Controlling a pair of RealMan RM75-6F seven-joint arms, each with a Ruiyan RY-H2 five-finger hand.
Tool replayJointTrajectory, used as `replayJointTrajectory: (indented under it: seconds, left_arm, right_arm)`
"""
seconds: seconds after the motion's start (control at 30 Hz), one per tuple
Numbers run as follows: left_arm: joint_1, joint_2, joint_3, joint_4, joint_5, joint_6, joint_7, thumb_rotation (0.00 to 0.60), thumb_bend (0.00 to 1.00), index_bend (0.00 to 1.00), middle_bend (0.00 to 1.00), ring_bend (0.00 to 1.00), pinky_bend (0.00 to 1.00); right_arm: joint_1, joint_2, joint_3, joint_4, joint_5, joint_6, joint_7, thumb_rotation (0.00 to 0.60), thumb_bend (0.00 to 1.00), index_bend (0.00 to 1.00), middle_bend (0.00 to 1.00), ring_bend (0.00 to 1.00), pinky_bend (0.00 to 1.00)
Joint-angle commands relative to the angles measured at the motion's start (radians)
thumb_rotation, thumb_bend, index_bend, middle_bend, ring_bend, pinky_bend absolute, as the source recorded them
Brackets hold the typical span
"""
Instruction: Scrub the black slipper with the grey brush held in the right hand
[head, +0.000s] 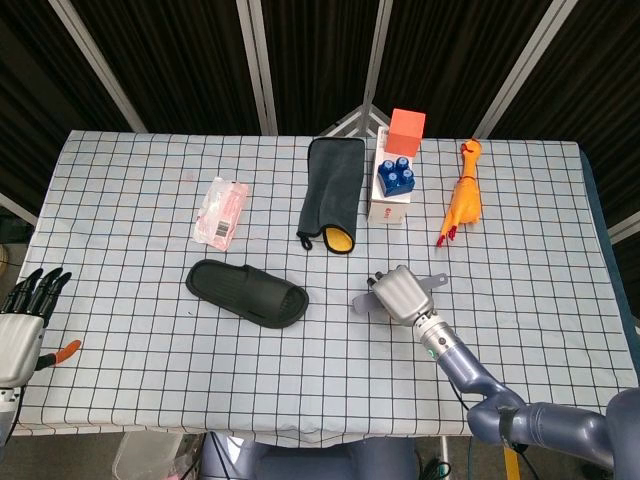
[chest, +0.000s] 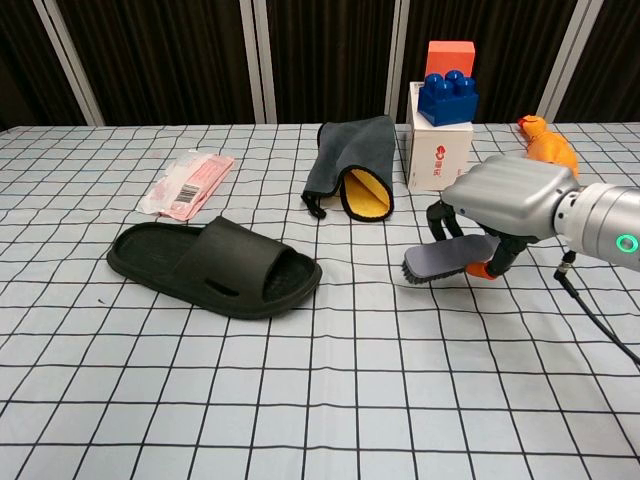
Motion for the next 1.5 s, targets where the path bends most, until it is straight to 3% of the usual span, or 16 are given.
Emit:
replayJointTrajectory:
  seconds: [0.03, 0.23, 0.4, 0.53, 0.8, 1.0, 1.2, 1.5]
  left_arm:
    - [-0.016, -0.01, 0.022, 0.006, 0.049, -0.008, -0.031, 0.6, 0.14, 0.0, 0.07, 0.03, 0.13]
    - [-0.074, -0.049, 0.077, 0.042, 0.178, -0.055, -0.085, 0.6, 0.35, 0.0, 0.15, 0.1, 0.2]
    - [-0.154, -0.108, 0.082, 0.074, 0.214, -0.17, -0.022, 0.6, 0.46, 0.05, 0.15, 0.1, 0.2]
    - [-0.229, -0.156, 0.06, 0.093, 0.19, -0.281, -0.027, 0.6, 0.42, 0.06, 0.14, 0.1, 0.2]
    - [-0.367, -0.186, 0.008, 0.096, 0.08, -0.516, -0.073, 0.475, 0.39, 0.03, 0.05, 0.02, 0.12]
    - [-0.393, -0.206, 0.003, 0.113, 0.064, -0.523, -0.006, 0.425, 0.38, 0.01, 0.01, 0.0, 0.01]
    - [-0.428, -0.212, 0.009, 0.114, 0.006, -0.614, 0.017, 0.423, 0.37, 0.0, 0.01, 0.0, 0.0]
    - [-0.45, -0.244, 0.027, 0.157, -0.027, -0.651, 0.027, 0.419, 0.38, 0.01, 0.05, 0.0, 0.0]
  right_arm:
    - [0.003, 0.028, 0.006, -0.049, 0.002, 0.008, -0.024, 0.6, 0.92, 0.8, 0.68, 0.63, 0.63]
    - [0.014, 0.058, 0.022, -0.133, 0.046, 0.012, -0.092, 0.6, 0.92, 0.8, 0.68, 0.63, 0.63]
    - [0.03, 0.074, 0.043, -0.196, 0.098, 0.012, -0.133, 0.6, 0.92, 0.8, 0.68, 0.63, 0.63]
    - [0.045, 0.08, 0.054, -0.222, 0.126, 0.01, -0.148, 0.6, 0.92, 0.8, 0.68, 0.63, 0.63]
    - [0.073, 0.088, 0.071, -0.258, 0.173, 0.011, -0.177, 0.6, 0.92, 0.8, 0.68, 0.63, 0.63]
    - [0.09, 0.101, 0.08, -0.28, 0.205, 0.017, -0.181, 0.6, 0.92, 0.8, 0.68, 0.63, 0.63]
    - [0.099, 0.103, 0.078, -0.277, 0.21, 0.02, -0.165, 0.6, 0.92, 0.8, 0.68, 0.63, 0.63]
    - [0.105, 0.102, 0.074, -0.28, 0.19, 0.03, -0.126, 0.6, 0.92, 0.8, 0.68, 0.63, 0.63]
